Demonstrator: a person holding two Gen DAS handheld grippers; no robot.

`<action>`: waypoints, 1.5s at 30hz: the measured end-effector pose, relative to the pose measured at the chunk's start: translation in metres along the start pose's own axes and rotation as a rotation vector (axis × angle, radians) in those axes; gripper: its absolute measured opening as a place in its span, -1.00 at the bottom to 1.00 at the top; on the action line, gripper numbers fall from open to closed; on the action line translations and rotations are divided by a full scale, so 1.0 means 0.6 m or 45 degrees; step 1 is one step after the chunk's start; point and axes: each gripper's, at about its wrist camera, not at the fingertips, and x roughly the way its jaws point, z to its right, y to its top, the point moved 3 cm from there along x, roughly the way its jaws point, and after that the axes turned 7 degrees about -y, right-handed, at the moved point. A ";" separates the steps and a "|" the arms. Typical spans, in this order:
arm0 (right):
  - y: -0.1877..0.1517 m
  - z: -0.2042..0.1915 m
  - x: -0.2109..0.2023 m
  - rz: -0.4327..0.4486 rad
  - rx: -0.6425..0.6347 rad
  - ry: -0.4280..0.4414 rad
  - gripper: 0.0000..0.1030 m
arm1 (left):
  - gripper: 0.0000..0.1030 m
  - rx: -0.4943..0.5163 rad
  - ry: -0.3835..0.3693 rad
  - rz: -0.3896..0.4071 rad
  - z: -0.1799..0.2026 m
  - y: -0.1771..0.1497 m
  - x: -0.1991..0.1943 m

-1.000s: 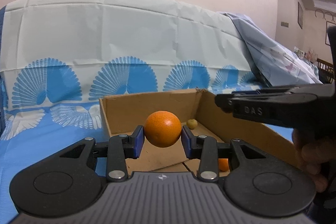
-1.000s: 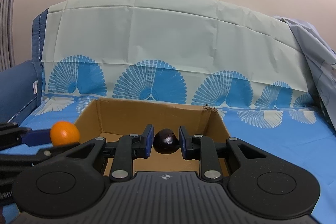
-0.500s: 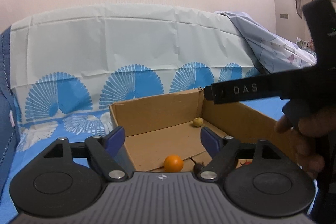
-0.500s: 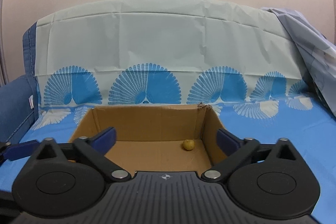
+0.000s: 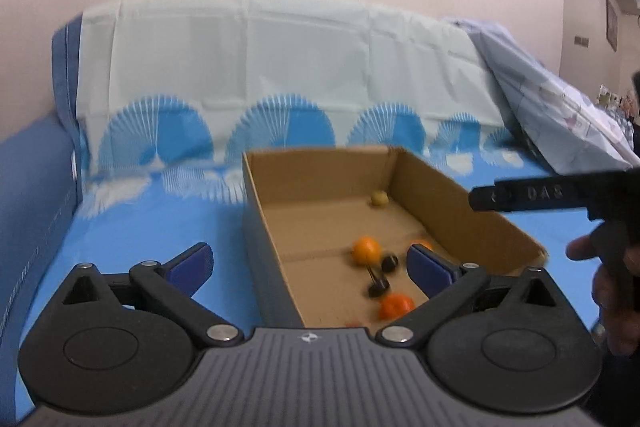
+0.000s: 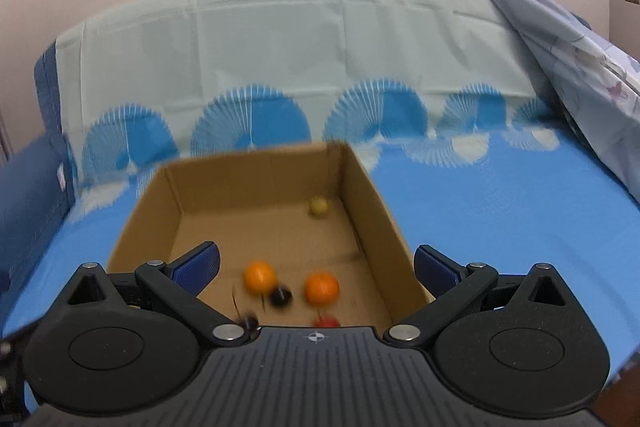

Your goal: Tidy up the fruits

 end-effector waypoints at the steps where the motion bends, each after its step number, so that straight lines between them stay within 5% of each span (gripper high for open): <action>1: -0.011 0.002 -0.010 -0.016 -0.029 -0.009 0.99 | 1.00 -0.009 0.018 -0.029 0.005 -0.005 -0.002; 9: -0.063 0.017 -0.066 -0.044 -0.131 -0.009 0.99 | 1.00 -0.127 0.068 -0.239 0.036 -0.053 0.009; 21: -0.067 0.008 -0.028 -0.089 -0.147 -0.022 0.99 | 1.00 -0.107 0.098 -0.239 0.030 -0.048 0.062; 45: -0.070 -0.009 -0.022 -0.093 -0.160 -0.029 0.99 | 1.00 -0.128 0.095 -0.252 0.025 -0.049 0.064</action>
